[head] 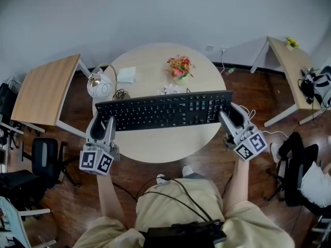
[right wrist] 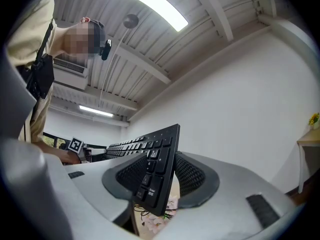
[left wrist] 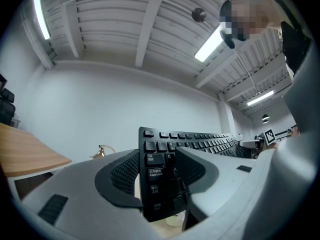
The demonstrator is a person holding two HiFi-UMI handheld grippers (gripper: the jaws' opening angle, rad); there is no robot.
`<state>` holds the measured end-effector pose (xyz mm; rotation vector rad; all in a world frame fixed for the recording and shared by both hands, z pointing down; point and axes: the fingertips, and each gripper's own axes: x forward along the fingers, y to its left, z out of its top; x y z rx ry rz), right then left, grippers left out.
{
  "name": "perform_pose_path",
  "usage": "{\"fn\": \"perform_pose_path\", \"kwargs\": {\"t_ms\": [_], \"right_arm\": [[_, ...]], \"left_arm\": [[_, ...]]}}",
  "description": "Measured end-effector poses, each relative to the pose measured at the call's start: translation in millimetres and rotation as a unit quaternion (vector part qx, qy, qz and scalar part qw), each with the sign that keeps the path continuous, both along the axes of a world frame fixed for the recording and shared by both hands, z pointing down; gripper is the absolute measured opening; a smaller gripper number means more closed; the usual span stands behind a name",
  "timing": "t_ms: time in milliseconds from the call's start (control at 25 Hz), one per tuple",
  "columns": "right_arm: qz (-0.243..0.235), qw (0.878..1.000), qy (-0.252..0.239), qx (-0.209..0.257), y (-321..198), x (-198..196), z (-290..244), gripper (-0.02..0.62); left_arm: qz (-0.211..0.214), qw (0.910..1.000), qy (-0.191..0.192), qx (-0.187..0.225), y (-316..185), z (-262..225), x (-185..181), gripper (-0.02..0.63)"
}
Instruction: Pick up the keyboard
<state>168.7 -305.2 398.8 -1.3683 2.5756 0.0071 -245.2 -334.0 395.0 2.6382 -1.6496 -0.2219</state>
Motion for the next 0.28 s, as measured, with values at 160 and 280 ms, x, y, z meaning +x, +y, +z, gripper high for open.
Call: {"fn": "perform_pose_path", "kwargs": {"t_ms": [160, 280], "right_arm": [[-0.005, 1.0, 0.006, 0.001, 1.6, -3.4, 0.3, 0.186], [-0.008, 1.0, 0.011, -0.001, 2.3, -7.0, 0.8, 0.186]], "left_arm": [[-0.005, 1.0, 0.002, -0.001, 4.5, 2.8, -3.8, 0.204], [-0.008, 1.0, 0.003, -0.002, 6.5, 5.1, -7.6, 0.204]]}}
